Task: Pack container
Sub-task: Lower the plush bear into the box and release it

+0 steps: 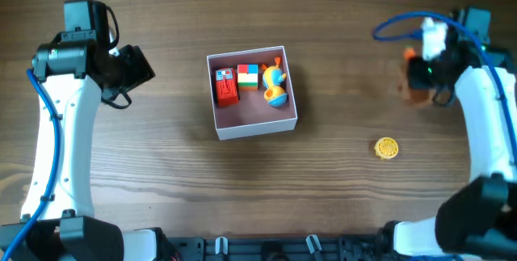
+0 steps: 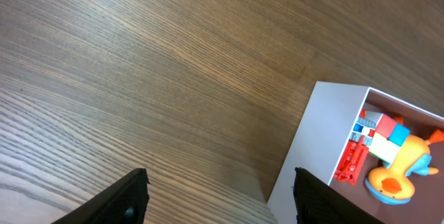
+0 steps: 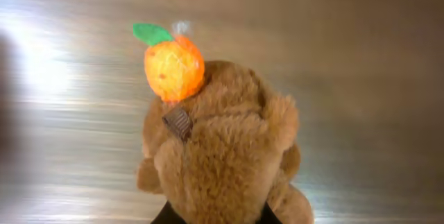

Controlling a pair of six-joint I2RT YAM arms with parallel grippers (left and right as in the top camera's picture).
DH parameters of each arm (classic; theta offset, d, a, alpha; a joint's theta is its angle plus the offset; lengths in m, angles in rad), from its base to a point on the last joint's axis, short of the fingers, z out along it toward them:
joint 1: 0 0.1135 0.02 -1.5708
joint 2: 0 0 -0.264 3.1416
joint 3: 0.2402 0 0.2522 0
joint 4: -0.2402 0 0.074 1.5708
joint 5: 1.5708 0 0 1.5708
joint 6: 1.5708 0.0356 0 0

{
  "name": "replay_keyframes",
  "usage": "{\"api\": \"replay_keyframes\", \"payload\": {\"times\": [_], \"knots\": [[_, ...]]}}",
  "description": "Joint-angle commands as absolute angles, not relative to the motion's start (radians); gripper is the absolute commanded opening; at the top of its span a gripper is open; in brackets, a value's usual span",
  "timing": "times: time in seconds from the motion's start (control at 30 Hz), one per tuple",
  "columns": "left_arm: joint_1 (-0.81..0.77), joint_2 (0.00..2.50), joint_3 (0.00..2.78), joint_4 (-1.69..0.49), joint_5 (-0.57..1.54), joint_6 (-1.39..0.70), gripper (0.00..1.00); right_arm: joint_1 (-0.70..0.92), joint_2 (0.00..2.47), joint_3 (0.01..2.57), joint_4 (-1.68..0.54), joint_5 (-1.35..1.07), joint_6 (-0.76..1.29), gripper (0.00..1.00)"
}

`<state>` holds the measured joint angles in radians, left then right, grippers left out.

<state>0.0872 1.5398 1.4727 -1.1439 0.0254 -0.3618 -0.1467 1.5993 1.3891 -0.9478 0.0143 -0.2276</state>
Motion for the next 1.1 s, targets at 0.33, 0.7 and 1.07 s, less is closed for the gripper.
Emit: {"api": "replay_keyframes", "payload": {"times": [0.33,0.7,1.07], "knots": [[0.094,1.543,1.464,-1.142,0.037,-0.371,0.68,0.651,1.572,1.544,-0.95,-0.007,-0.655,0.04],[0.094,1.543,1.464,-1.146,0.037,-0.371,0.68,0.688,1.877,1.542,-0.938,-0.195,-0.748,0.05],[0.094,1.543,1.464,-1.146,0.037,-0.371,0.68,0.699,1.932,1.543,-0.904,-0.244,-0.669,0.61]]}}
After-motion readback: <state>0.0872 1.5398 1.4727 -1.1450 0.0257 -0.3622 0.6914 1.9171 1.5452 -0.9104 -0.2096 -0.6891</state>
